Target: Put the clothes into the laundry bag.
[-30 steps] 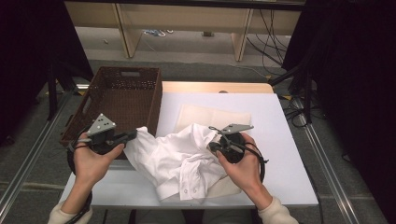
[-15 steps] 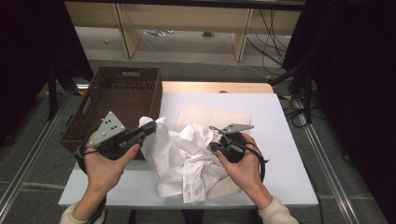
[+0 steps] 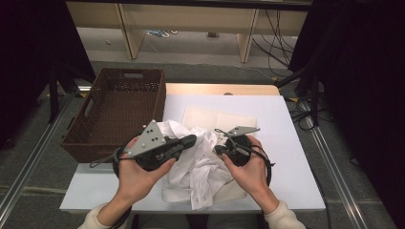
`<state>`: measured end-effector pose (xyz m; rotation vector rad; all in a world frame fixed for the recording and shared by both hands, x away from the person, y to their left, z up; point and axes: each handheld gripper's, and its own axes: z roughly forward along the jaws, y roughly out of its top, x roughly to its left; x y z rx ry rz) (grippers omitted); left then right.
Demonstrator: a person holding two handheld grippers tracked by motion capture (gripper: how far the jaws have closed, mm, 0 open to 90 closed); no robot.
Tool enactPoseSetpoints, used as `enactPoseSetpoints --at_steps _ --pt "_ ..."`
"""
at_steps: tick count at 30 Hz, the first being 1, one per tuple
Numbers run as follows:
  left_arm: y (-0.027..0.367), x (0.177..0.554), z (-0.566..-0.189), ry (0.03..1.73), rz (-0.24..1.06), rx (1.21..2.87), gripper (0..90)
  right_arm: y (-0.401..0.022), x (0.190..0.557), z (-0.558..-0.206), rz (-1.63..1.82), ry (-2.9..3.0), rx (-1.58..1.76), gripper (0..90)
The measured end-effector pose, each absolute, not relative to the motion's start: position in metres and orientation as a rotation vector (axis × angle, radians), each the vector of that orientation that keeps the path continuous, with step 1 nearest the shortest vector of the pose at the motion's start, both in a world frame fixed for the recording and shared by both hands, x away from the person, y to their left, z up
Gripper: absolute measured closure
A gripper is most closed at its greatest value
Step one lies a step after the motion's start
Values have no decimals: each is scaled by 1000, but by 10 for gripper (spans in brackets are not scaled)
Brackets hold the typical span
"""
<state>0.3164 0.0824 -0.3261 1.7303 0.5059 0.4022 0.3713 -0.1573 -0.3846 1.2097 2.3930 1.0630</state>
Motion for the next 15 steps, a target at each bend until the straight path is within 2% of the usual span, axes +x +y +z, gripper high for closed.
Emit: enactPoseSetpoints --at_steps 8,15 --pt "47 320 -356 499 246 1812 888 -158 372 -386 1096 2360 1231 899" --pt "35 331 -398 553 192 1926 886 -163 374 -383 1084 2379 1242 899"
